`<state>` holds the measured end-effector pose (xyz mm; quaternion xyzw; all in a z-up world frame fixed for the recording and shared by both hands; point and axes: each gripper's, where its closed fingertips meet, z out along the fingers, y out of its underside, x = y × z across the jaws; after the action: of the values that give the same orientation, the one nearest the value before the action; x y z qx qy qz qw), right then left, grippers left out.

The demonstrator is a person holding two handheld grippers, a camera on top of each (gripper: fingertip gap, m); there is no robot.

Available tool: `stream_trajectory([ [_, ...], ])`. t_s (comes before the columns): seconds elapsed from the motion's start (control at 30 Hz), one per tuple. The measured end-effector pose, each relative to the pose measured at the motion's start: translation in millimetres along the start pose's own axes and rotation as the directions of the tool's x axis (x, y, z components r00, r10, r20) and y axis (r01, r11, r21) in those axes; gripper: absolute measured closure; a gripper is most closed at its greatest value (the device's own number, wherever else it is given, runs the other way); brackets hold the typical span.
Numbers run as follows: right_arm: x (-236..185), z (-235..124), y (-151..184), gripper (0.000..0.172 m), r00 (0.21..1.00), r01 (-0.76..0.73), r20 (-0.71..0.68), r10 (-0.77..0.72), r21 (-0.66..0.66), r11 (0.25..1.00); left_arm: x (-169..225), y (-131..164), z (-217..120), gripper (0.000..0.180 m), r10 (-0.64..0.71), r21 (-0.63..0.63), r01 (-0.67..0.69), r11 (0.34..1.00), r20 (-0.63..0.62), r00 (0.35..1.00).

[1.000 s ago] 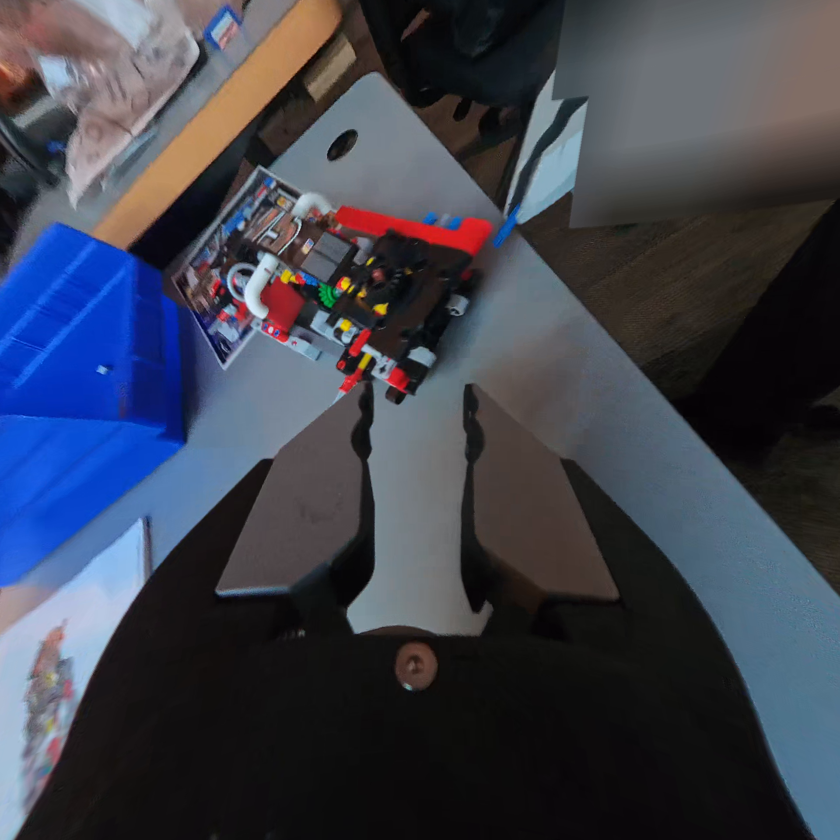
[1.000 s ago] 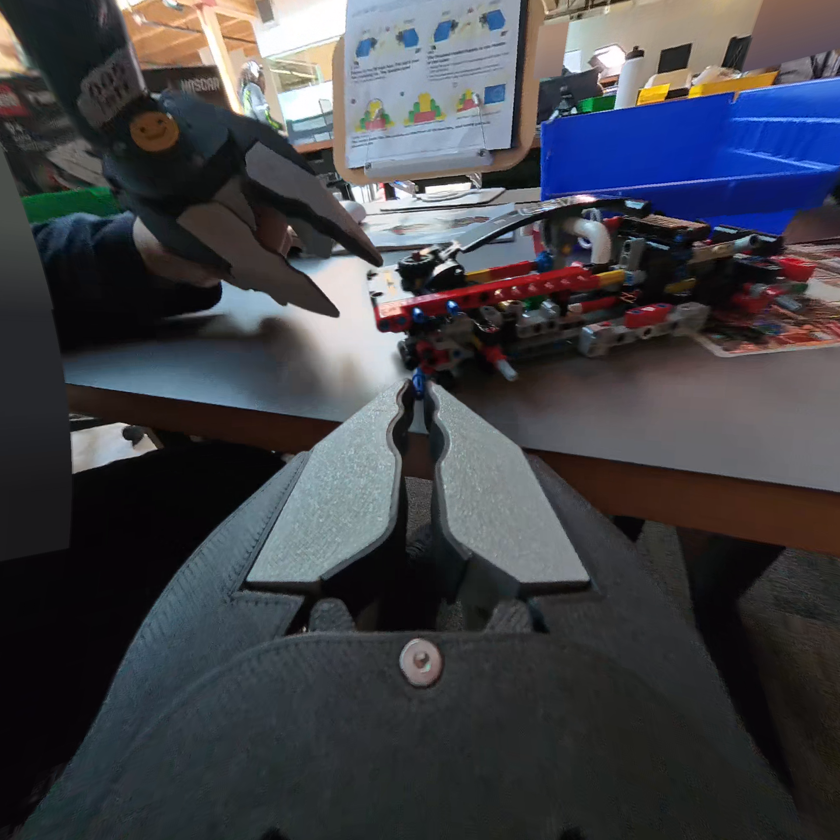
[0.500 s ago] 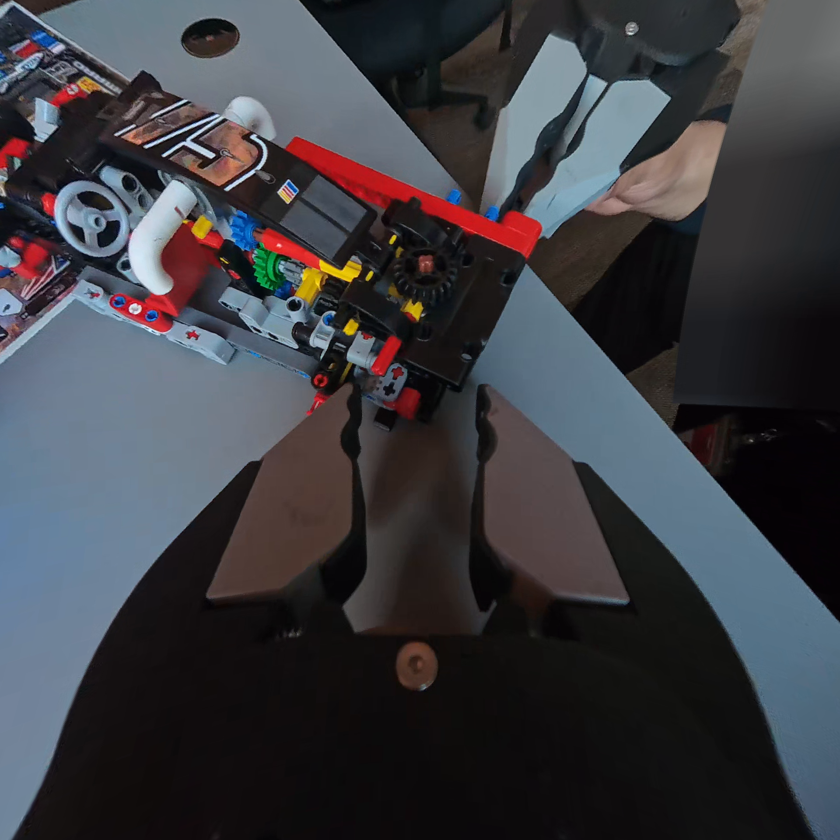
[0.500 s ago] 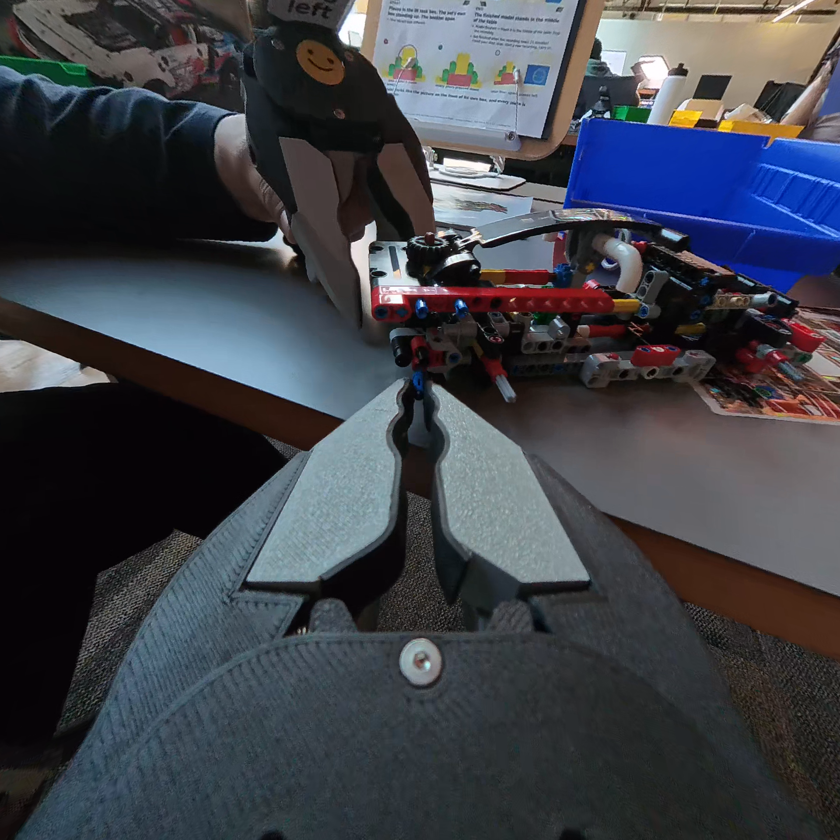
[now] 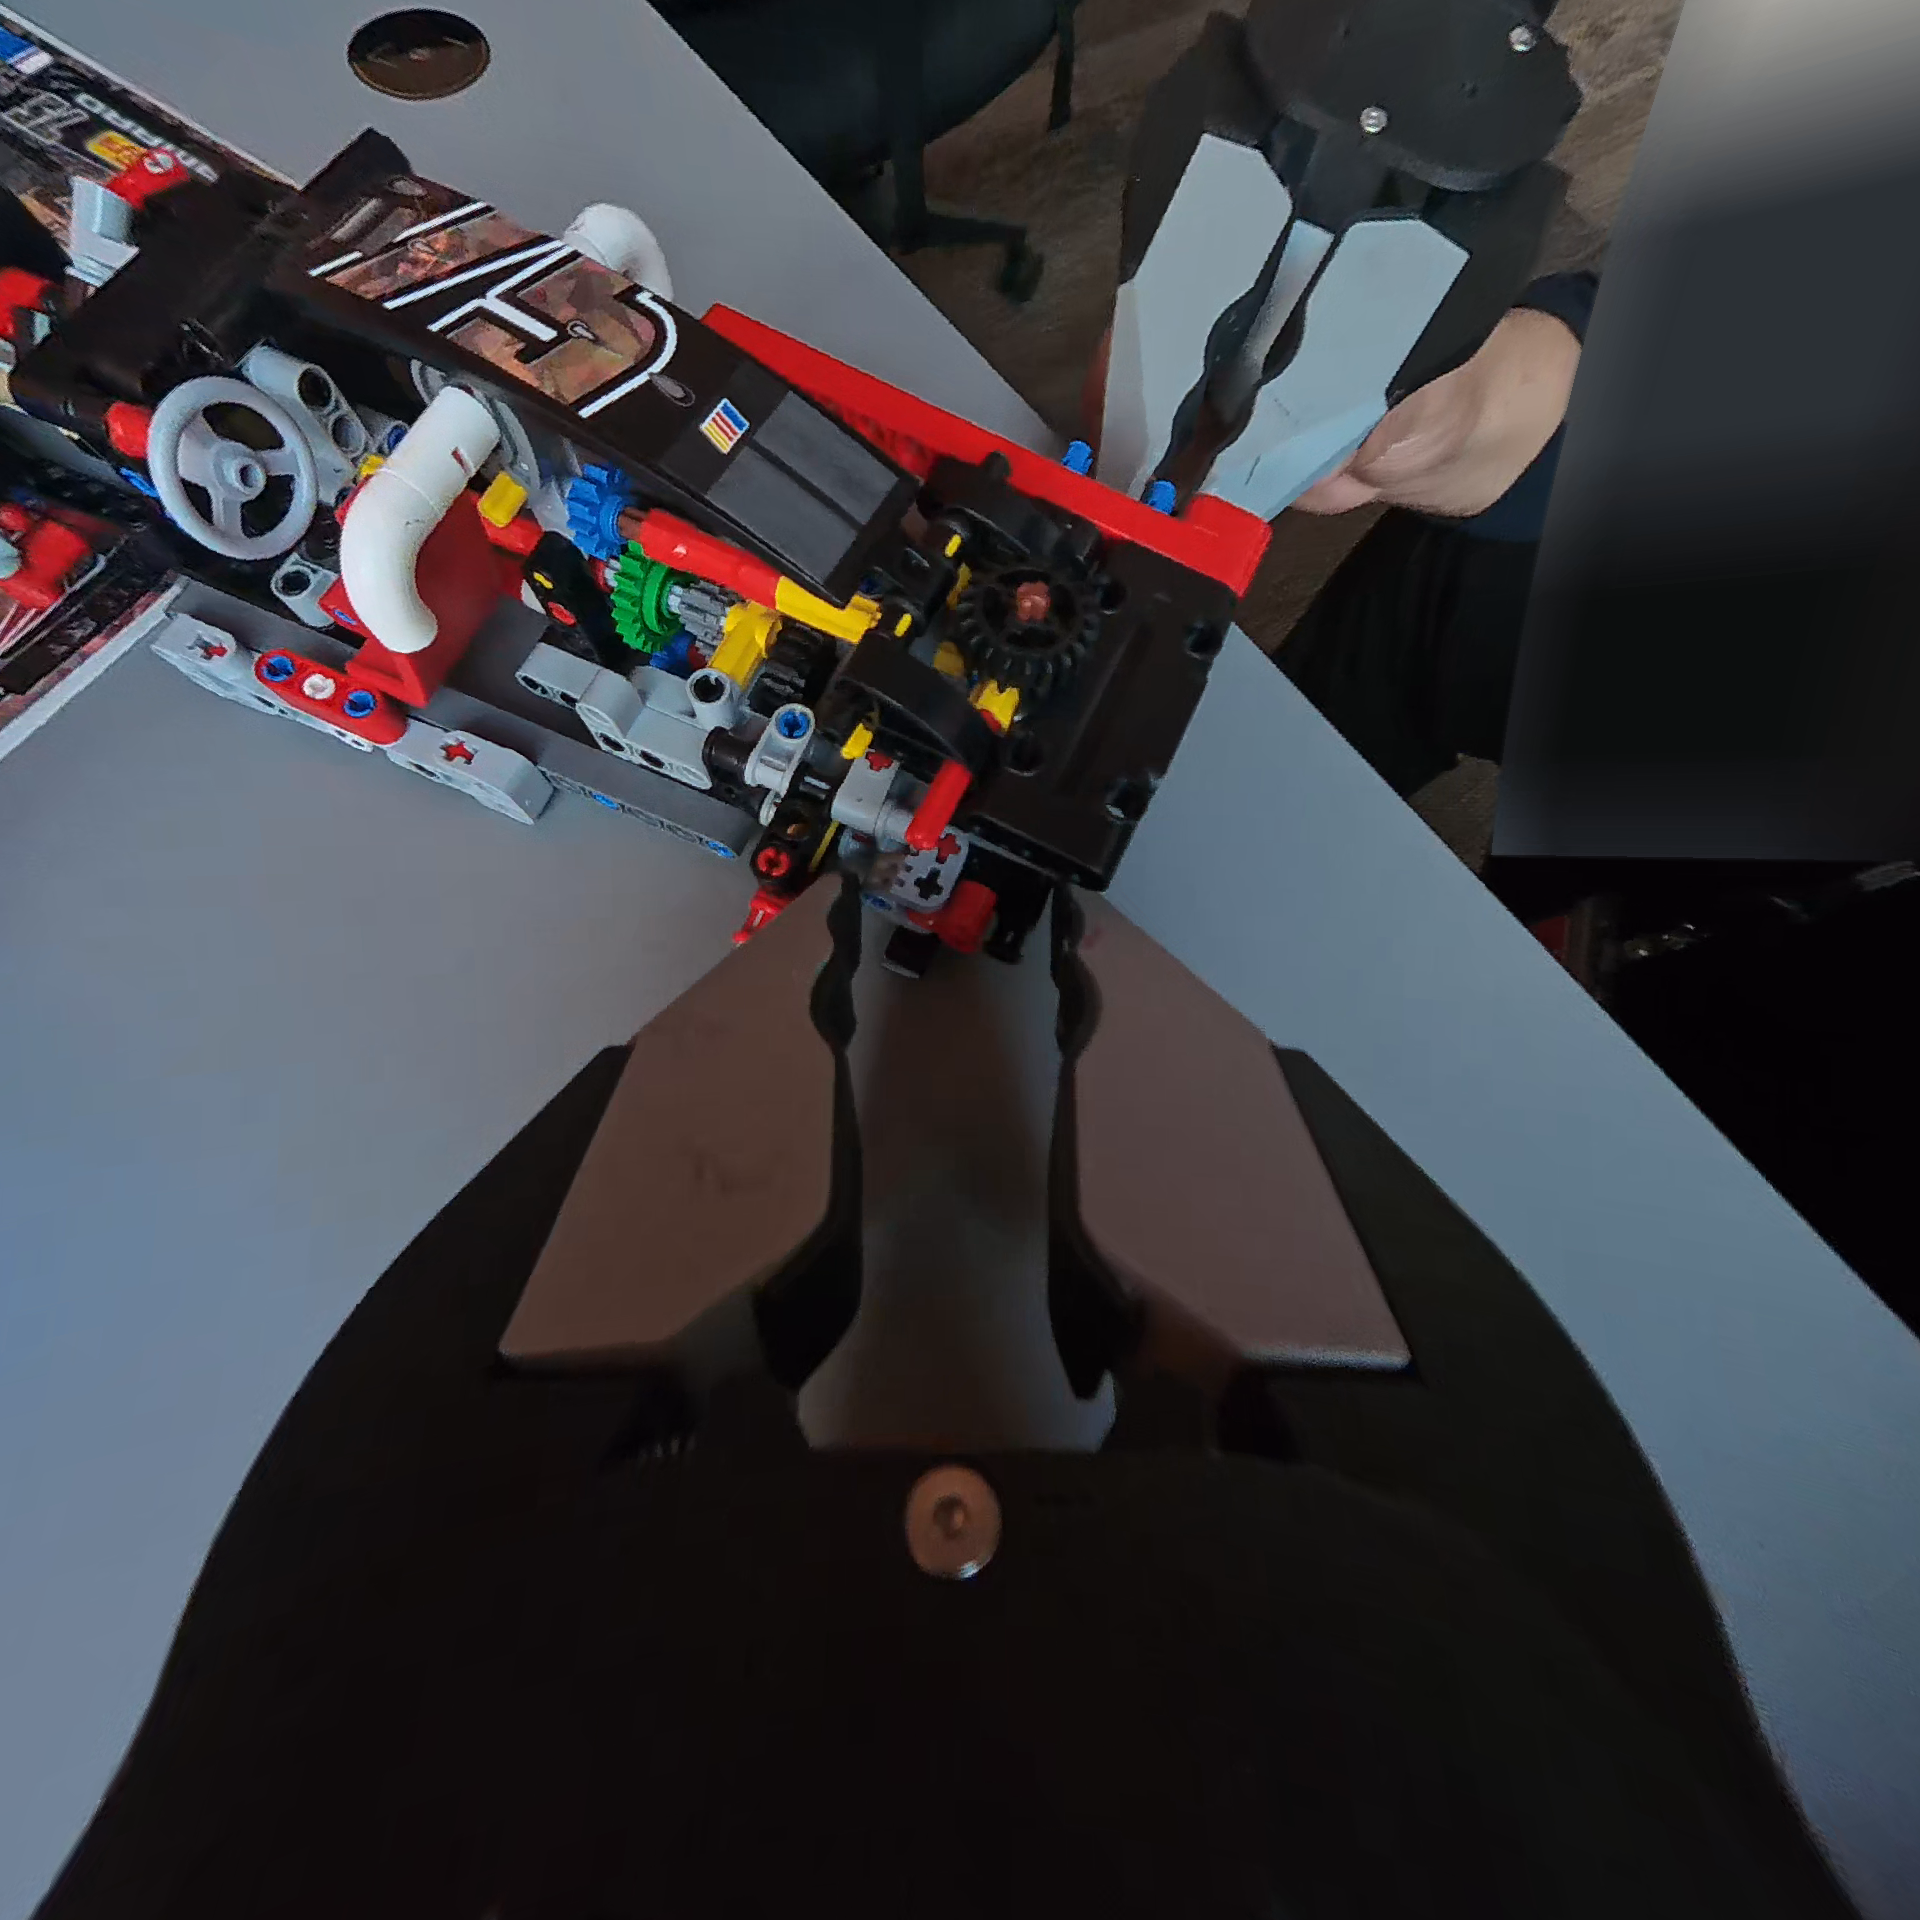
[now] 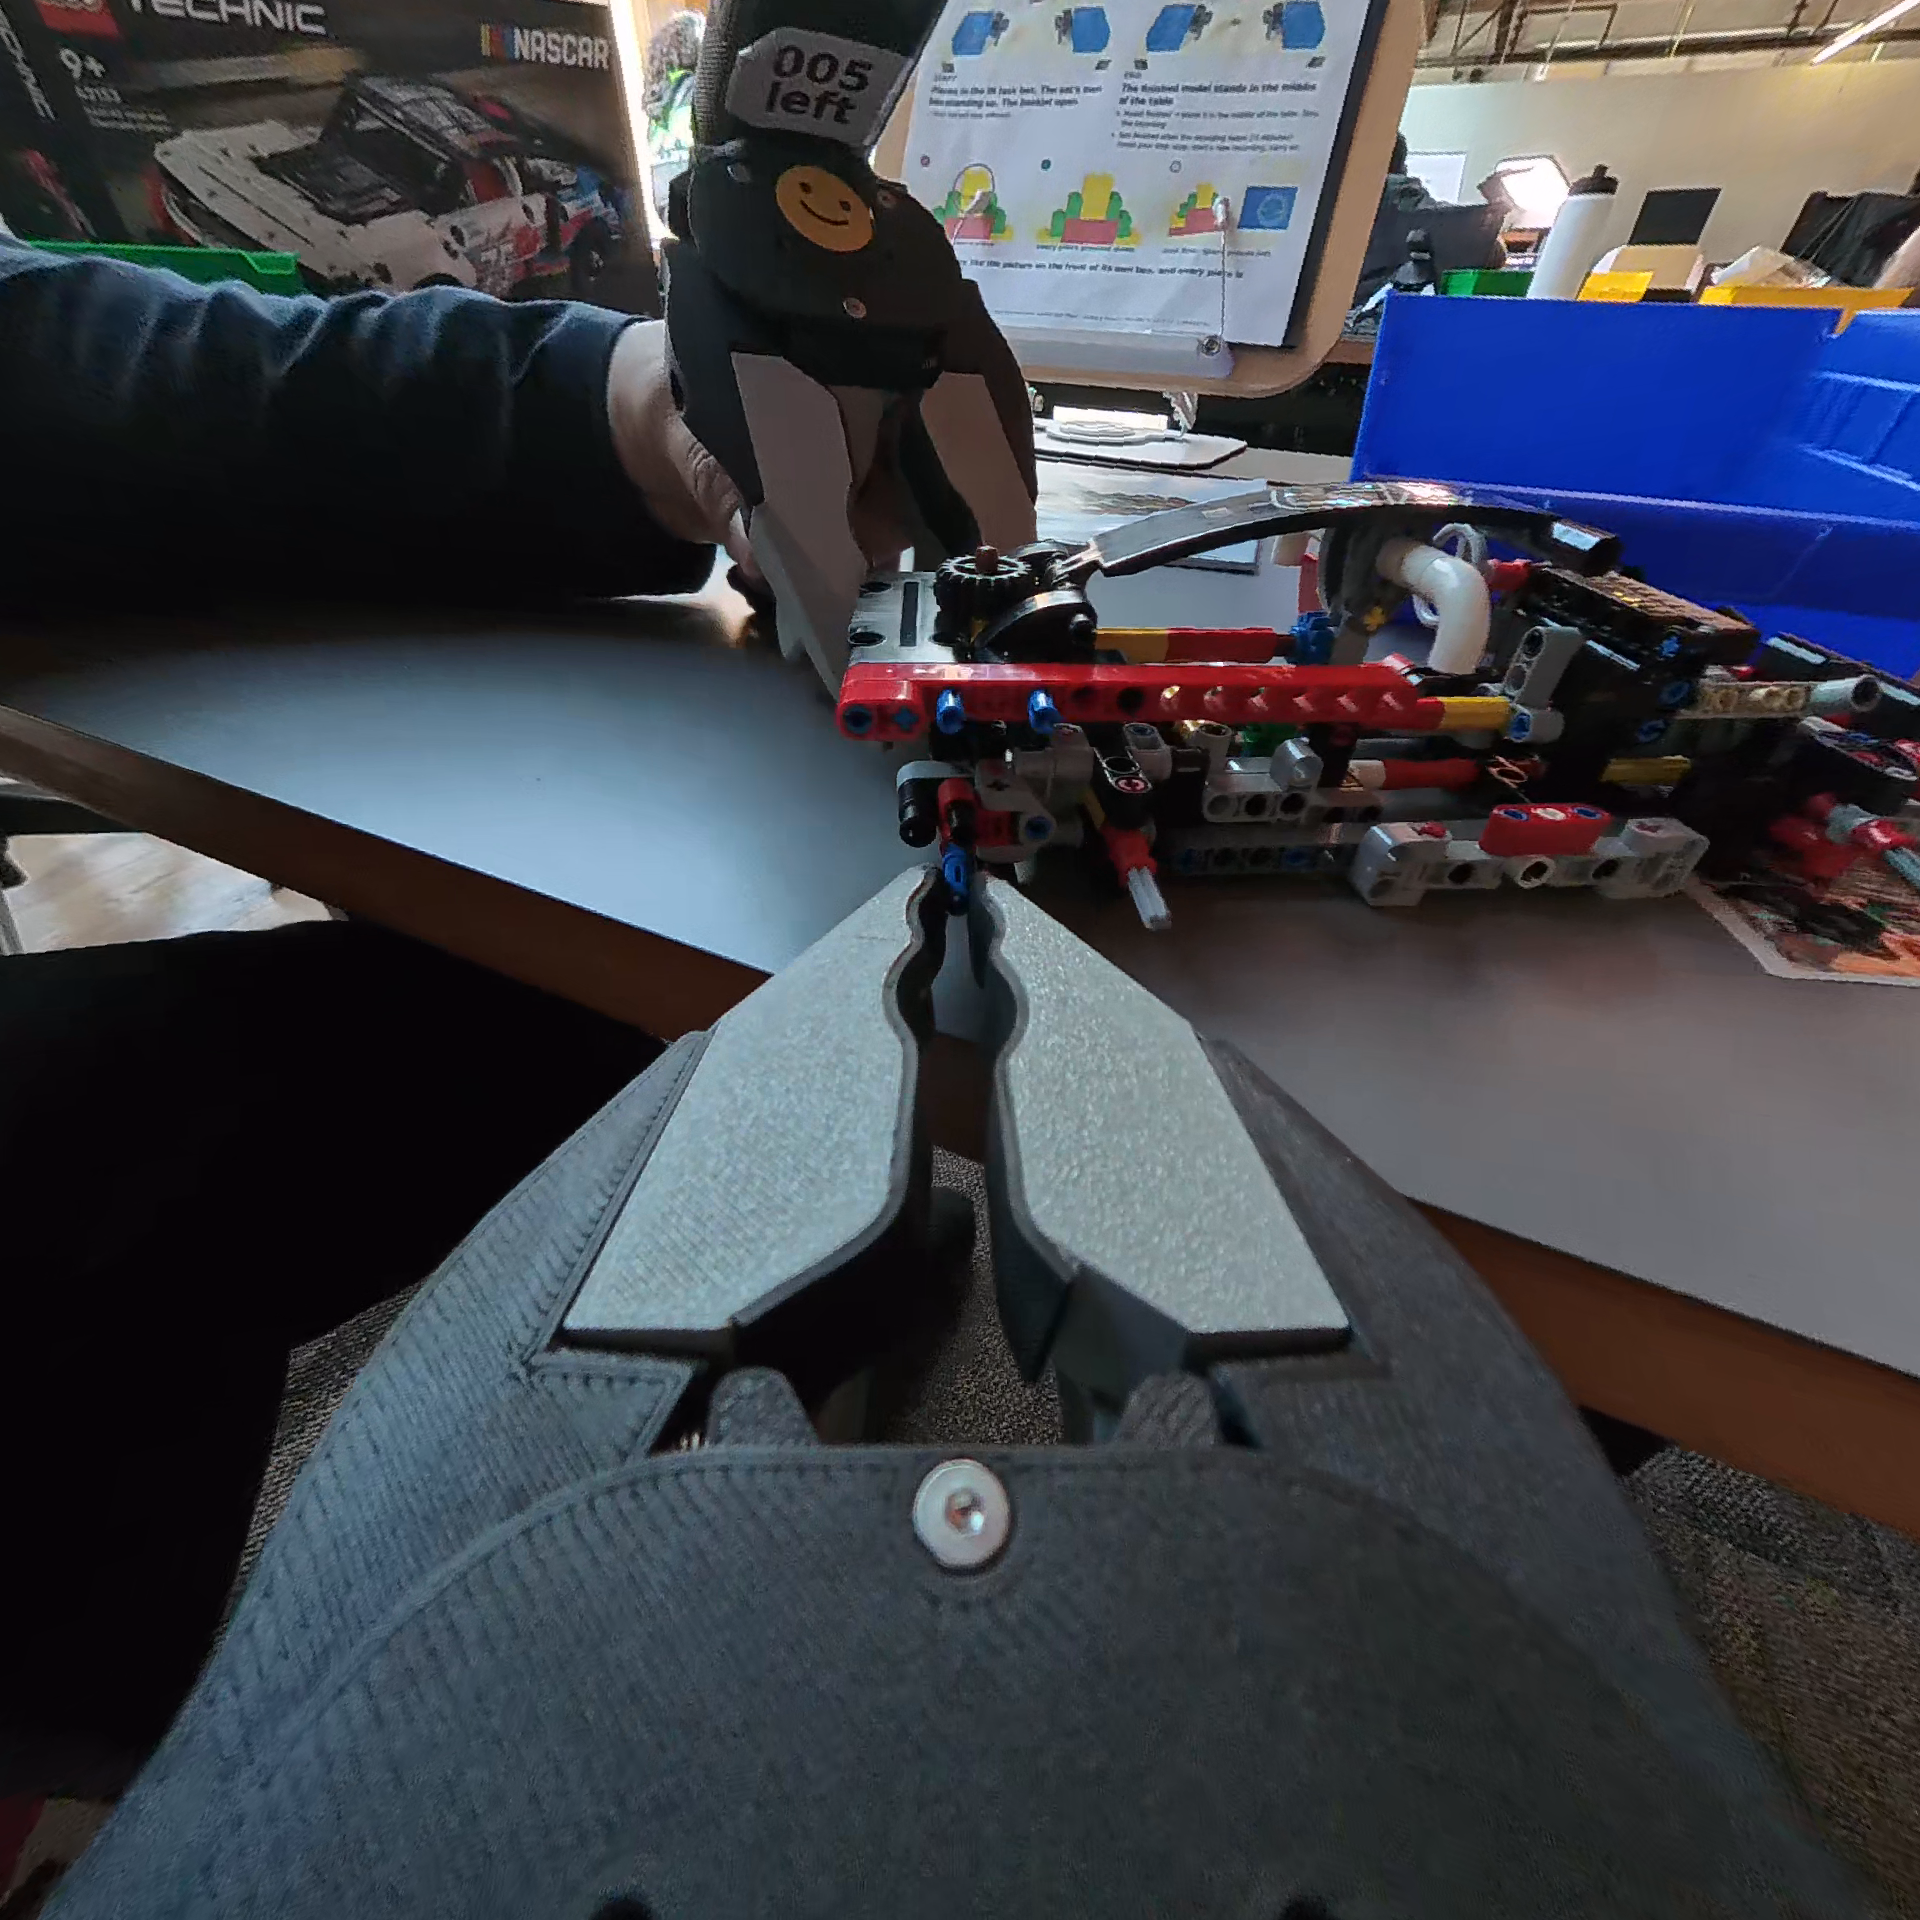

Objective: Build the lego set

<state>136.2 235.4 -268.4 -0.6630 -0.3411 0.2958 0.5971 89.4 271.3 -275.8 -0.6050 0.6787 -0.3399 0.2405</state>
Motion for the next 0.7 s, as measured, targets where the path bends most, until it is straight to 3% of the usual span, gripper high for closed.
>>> stream_trajectory([
  [0.33, -2.8, 3.5, -1.3, 0.171, 1.000, 0.001, 0.015, -0.001, 0.000, 1.000, 1.3, 3.2, -1.6, 0.142, 0.047, -0.008, -0.047, 0.999, 0.014, 0.999],
  [0.7, -3.2, 7.9, -1.3, 0.171, 0.995, 0.095, 0.007, -0.095, -0.026, 0.995, 1.1, 4.1, -1.2, 0.132, 0.027, -0.011, -0.027, 1.000, 0.005, 1.000],
])
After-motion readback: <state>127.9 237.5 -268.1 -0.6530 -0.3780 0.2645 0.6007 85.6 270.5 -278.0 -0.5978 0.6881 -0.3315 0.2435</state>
